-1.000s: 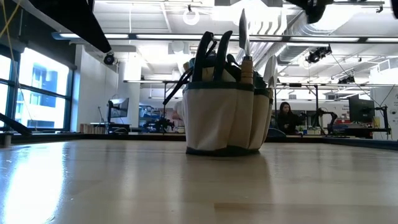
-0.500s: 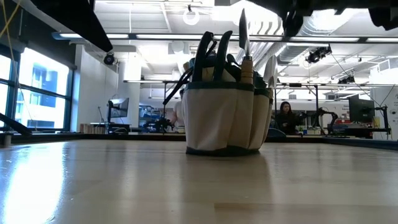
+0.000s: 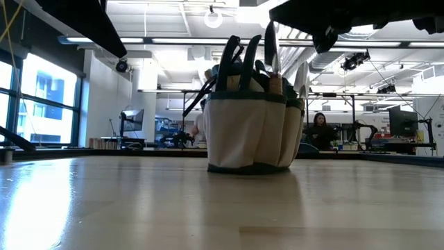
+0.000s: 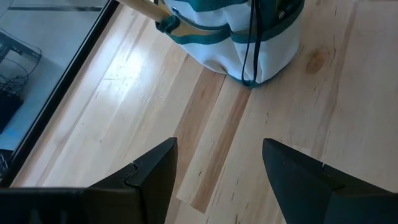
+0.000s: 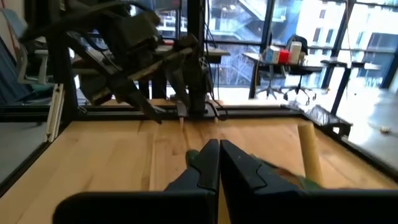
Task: Pick & Place Garden tools in Gardening bag
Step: Put the brown trowel into the green gardening bag, then return to Home Position
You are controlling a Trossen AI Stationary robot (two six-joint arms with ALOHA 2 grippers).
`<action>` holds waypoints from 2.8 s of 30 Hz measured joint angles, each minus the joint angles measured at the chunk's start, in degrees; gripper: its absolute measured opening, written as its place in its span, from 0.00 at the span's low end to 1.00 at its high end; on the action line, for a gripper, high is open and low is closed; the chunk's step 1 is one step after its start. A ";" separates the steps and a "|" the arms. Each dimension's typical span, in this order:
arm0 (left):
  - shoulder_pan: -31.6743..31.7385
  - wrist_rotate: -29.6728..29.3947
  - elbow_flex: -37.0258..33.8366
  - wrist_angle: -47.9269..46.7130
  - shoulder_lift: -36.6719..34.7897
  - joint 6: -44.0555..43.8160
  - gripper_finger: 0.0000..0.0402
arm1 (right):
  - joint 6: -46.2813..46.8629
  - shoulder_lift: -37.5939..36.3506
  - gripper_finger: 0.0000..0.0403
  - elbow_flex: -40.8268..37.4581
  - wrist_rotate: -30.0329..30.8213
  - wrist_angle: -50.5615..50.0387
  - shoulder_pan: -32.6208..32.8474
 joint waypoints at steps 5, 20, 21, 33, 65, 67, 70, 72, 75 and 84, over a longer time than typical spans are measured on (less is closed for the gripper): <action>0.00 0.00 0.00 0.03 0.00 0.00 0.57 | 4.45 -0.11 0.01 0.13 -0.67 -4.12 -1.09; 0.00 0.13 0.00 0.48 0.00 -0.26 0.57 | 4.24 -0.07 0.01 -0.04 -3.22 -3.42 -0.55; 0.00 0.22 0.00 0.48 0.00 -0.51 0.57 | 3.63 -0.04 0.01 -0.08 -3.22 -2.72 -0.24; 0.00 0.02 0.00 -0.26 0.00 0.17 0.57 | -3.90 -7.31 0.16 -0.17 -2.65 -0.91 3.19; 2.44 -6.29 7.56 -6.38 -5.43 23.41 0.01 | -2.23 -48.94 0.01 -0.02 -2.93 -55.88 5.01; 3.84 -4.65 7.57 -5.66 -8.33 25.13 0.00 | -0.94 -51.03 0.01 -0.02 -4.27 -59.04 4.99; 5.82 -2.89 7.58 -5.49 -12.22 27.66 0.00 | 0.63 -53.97 0.01 -0.02 -8.34 -63.43 5.01; 7.19 -2.58 7.58 -5.08 -14.63 29.10 0.00 | 1.80 -56.02 0.01 -0.02 -10.66 -65.88 5.01; 8.29 -2.11 5.78 0.30 -18.67 34.09 0.00 | 3.90 -58.70 0.01 -0.02 -13.84 -70.35 5.01; 11.95 11.19 -15.16 31.53 -36.72 47.92 0.00 | 9.77 -65.41 0.01 -2.83 -20.25 -75.57 5.01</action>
